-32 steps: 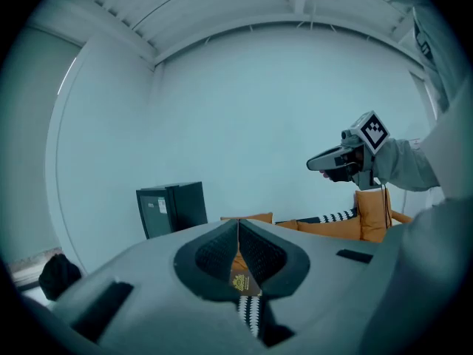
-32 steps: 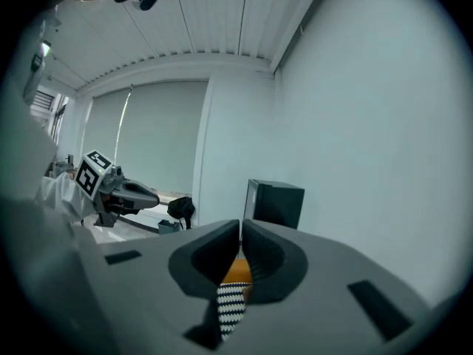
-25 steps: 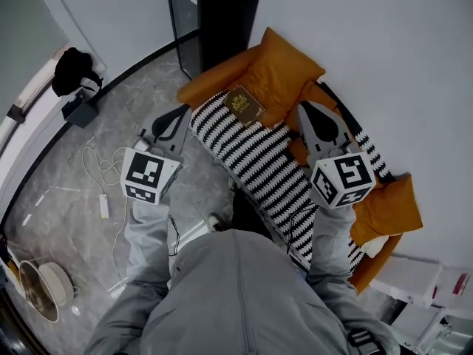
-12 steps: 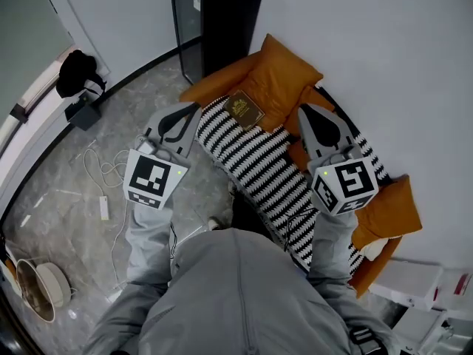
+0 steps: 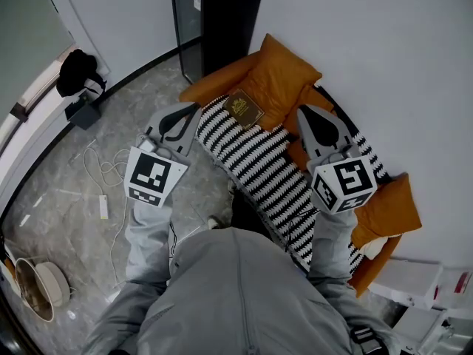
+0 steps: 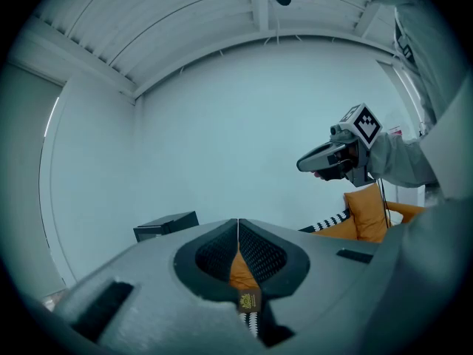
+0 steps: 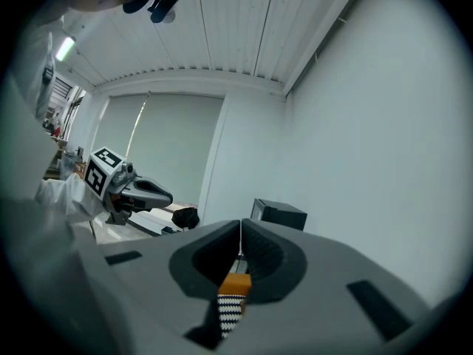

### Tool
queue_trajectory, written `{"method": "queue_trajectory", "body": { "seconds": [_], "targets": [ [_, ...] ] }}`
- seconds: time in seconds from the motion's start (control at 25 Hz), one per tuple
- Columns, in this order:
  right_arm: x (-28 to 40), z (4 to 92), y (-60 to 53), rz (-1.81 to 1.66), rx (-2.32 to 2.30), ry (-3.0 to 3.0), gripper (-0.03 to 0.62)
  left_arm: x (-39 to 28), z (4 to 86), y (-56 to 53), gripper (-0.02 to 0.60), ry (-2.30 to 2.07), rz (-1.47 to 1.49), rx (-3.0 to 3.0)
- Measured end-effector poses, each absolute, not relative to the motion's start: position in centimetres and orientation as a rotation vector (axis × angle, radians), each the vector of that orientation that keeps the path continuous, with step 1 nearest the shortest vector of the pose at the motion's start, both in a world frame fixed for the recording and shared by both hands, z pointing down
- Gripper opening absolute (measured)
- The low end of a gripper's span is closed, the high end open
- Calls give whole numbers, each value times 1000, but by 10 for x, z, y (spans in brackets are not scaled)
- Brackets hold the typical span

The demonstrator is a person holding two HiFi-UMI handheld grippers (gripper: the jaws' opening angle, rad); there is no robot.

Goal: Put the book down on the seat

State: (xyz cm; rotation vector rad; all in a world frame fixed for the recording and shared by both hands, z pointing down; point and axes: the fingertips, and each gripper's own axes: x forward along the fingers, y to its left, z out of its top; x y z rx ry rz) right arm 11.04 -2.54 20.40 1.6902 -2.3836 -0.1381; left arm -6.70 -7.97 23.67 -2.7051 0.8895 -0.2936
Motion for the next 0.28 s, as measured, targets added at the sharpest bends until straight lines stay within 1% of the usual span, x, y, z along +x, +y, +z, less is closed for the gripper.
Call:
{"method": "queue_trajectory", "body": {
  "seconds": [0.28],
  "targets": [
    [107, 204, -22, -129, 1688, -2385, 32, -71, 242, -77, 26, 884, -314, -2716]
  ]
}}
